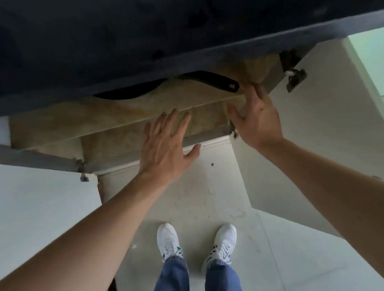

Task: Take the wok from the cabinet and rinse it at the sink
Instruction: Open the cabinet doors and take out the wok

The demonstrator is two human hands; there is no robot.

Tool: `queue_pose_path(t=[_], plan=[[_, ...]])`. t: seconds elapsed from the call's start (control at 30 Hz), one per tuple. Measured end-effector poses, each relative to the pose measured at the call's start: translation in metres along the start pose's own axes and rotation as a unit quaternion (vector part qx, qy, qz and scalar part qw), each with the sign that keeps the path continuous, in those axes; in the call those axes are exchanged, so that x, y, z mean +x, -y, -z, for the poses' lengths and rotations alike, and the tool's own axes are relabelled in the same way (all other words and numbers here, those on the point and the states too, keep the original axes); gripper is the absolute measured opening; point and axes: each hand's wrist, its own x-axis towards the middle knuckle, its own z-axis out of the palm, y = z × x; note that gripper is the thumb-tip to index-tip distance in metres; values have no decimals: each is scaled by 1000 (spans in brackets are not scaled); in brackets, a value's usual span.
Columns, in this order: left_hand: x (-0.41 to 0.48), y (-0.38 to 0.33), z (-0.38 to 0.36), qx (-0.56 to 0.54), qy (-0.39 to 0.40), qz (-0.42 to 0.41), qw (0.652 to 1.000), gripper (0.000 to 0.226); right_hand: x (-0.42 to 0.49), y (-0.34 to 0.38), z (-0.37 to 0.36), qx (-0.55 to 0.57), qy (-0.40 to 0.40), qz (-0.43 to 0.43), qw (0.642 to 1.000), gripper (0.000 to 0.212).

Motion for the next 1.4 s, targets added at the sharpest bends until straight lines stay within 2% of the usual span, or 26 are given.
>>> queue_pose_path(t=[0.13, 0.2, 0.47, 0.53, 0.63, 0.7, 0.8, 0.97, 1.07, 1.13, 1.17, 1.23, 1.3, 1.33, 1.4], plan=[[32, -20, -18, -1, -40, 3, 999, 79, 34, -22, -33, -18, -16, 74, 997, 58], [40, -28, -24, -7, -56, 9, 998, 78, 49, -25, -48, 10, -28, 78, 996, 54], [47, -33, -32, -55, -90, 39, 994, 70, 42, -22, -62, 85, -85, 102, 987, 27], [44, -33, -32, -89, -105, 62, 989, 65, 22, -9, -66, 109, -84, 81, 987, 22], [38, -34, -31, -211, -106, 127, 963, 64, -6, 17, -75, 140, -91, 22, 986, 29], [39, -32, -30, -325, -87, 176, 925, 64, -23, 35, -80, 152, -103, -13, 983, 32], [40, -27, -25, -470, -60, 234, 849, 56, -43, 57, -85, 156, -131, -48, 978, 28], [48, -15, -21, -603, -34, 326, 728, 30, -79, 63, -84, 173, -126, -95, 972, 33], [48, -12, -23, -708, -3, 364, 605, 16, -101, 58, -80, 161, -121, -98, 975, 36], [44, -12, -24, -772, 27, 360, 523, 15, -111, 57, -77, 161, -114, -112, 974, 37], [41, -12, -25, -793, 37, 355, 494, 17, -115, 57, -77, 168, -105, -126, 972, 37], [37, -10, -28, -813, 46, 349, 463, 17, -116, 57, -77, 195, -71, -159, 965, 35], [33, -6, -30, -814, 52, 348, 463, 16, -112, 54, -77, 245, 5, -202, 948, 28], [32, -4, -31, -813, 55, 347, 465, 15, -107, 52, -77, 297, 58, -232, 925, 24], [29, 1, -35, -816, 57, 339, 466, 16, -94, 51, -76, 447, 159, -296, 829, 16]])
